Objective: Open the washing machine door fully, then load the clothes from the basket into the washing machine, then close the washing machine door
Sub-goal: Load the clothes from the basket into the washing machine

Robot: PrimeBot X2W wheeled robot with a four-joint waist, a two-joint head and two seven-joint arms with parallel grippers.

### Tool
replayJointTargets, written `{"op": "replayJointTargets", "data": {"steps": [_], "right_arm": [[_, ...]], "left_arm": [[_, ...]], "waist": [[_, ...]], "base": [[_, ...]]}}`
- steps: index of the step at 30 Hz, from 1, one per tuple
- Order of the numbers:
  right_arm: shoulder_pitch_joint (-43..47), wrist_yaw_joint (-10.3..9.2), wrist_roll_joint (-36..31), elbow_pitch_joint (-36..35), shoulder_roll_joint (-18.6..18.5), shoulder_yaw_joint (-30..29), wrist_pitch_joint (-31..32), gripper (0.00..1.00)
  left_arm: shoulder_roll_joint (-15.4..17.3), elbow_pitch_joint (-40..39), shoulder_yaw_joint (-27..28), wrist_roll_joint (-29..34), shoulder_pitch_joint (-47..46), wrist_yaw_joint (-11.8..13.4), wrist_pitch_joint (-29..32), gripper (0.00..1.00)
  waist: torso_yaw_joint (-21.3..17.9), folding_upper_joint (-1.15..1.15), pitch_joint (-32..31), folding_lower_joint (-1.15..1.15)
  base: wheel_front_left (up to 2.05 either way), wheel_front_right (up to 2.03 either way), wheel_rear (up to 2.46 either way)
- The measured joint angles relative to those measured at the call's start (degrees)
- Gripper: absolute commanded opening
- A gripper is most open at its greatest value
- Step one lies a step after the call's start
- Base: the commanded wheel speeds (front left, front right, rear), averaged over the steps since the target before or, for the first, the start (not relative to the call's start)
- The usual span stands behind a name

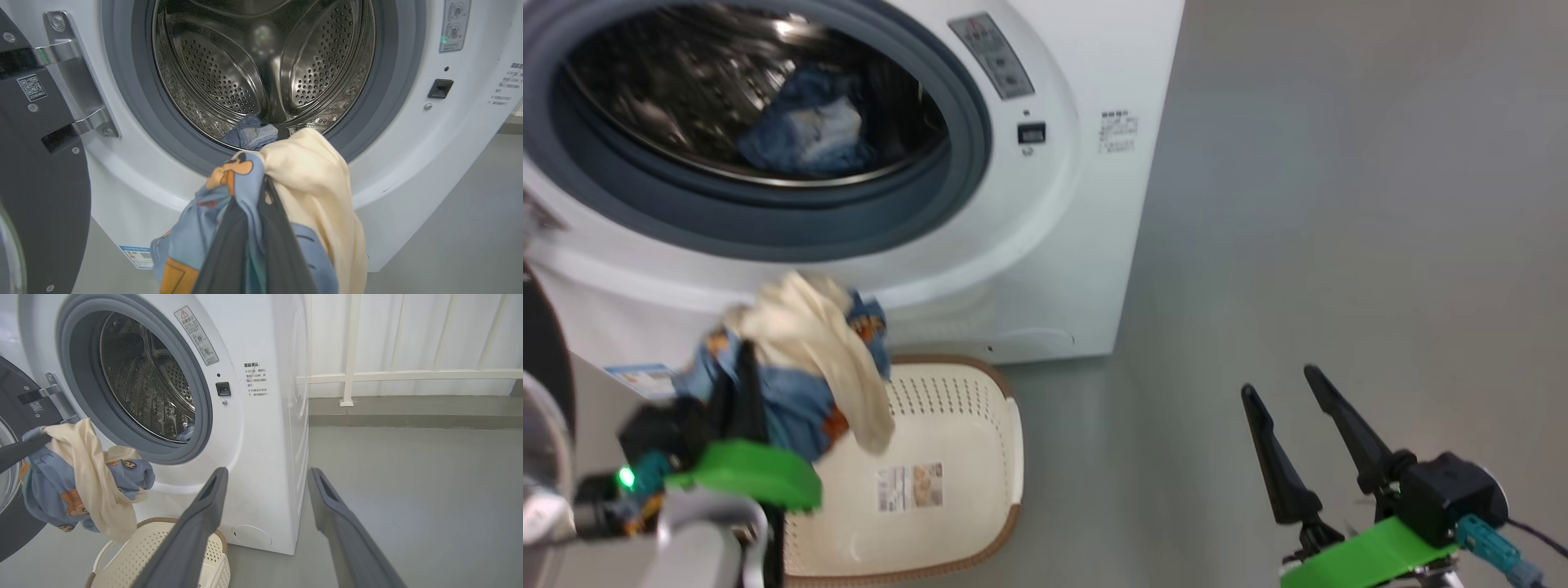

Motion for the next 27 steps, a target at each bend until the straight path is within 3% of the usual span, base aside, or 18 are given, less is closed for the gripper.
{"op": "replayJointTargets", "data": {"steps": [8, 15, 27], "right_arm": [[-6.23, 0.0, 0.99, 1.09, -0.04, 2.14, -2.75, 1.0], [-10.71, 0.0, 1.79, 3.58, -0.13, 4.17, -5.05, 1.0], [-16.61, 0.0, 5.6, 7.48, -0.23, 6.95, -7.45, 1.0]], "left_arm": [[1.19, 9.23, 3.07, -1.4, -15.81, -2.04, -1.49, 0.0], [3.61, 14.24, 4.2, -2.15, -28.04, -4.11, 0.91, 0.0], [10.17, 23.17, 5.14, -3.35, -45.89, -7.54, 13.68, 0.0]], "waist": [[-2.33, 0.0, 8.17, 0.0], [-4.84, 0.0, 14.46, 0.0], [-11.2, 0.0, 22.91, 0.0]], "base": [[0.0, 0.0, 0.0], [0.0, 0.0, 0.0], [0.0, 0.0, 0.0]]}}
